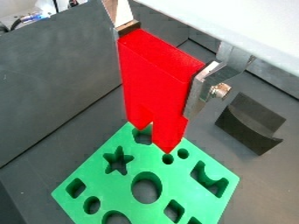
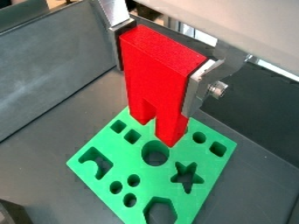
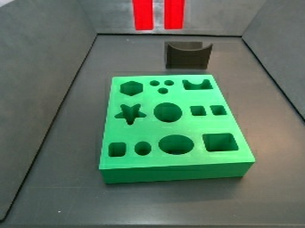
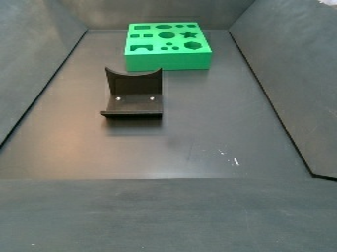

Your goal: Insert the double-square object.

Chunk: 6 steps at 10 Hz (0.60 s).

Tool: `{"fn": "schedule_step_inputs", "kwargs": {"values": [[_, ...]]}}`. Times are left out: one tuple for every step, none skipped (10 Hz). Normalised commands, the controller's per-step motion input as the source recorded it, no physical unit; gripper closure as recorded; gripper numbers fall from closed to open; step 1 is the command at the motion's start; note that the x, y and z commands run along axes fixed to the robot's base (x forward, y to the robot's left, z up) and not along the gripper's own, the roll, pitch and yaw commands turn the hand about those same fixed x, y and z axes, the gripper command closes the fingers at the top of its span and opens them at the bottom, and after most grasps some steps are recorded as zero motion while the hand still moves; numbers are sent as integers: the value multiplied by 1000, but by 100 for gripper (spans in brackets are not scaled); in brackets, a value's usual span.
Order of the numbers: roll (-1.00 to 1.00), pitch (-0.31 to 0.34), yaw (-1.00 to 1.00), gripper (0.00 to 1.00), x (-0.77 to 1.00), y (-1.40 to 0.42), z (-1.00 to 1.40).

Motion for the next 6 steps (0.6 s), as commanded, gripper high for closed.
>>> {"fn": "schedule_step_inputs", "kwargs": {"values": [[-214, 0, 43, 100, 1000, -189, -523], [-184, 0, 0, 100, 1000, -243, -600], [-177, 0, 0, 100, 1000, -240, -651], [-157, 0, 0, 100, 1000, -240, -677], [-121, 0, 0, 100, 1000, -223, -709], [-31, 0, 17, 100, 1000, -120, -566]]}}
